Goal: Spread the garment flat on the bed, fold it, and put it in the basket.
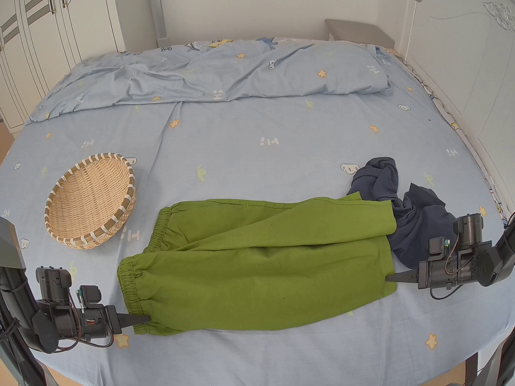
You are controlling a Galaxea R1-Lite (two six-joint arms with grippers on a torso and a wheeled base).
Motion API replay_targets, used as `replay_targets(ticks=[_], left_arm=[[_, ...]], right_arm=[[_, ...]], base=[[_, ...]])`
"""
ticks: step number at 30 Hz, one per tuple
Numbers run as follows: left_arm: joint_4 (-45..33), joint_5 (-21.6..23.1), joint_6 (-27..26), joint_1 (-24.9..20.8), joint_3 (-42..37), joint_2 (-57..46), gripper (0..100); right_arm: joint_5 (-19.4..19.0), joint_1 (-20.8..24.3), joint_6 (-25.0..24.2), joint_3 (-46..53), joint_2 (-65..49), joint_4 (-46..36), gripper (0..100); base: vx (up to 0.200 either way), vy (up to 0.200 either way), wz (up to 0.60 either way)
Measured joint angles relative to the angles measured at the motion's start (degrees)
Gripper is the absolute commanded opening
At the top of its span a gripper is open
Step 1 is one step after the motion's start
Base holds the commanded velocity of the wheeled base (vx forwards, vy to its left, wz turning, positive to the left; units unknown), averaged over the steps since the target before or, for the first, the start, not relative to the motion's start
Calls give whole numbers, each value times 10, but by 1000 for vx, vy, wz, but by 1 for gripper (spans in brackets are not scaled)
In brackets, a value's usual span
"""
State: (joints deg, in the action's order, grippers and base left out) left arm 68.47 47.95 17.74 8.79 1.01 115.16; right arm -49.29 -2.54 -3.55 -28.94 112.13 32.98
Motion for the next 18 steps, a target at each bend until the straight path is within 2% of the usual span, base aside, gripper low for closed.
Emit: replay_targets(ticks=[6, 13, 18], left_arm=[[-59, 7, -11, 30, 0, -33, 0], [-87, 7, -18, 25, 0, -51, 0], [-140, 7, -42, 19, 0, -62, 0]], right_arm=[[2, 3, 0, 14, -7, -16, 0], [4, 3, 1, 27, -40, -73, 0], [7, 5, 4, 30, -57, -124, 0]], base=[[0, 0, 0], [0, 0, 0], [0, 0, 0]])
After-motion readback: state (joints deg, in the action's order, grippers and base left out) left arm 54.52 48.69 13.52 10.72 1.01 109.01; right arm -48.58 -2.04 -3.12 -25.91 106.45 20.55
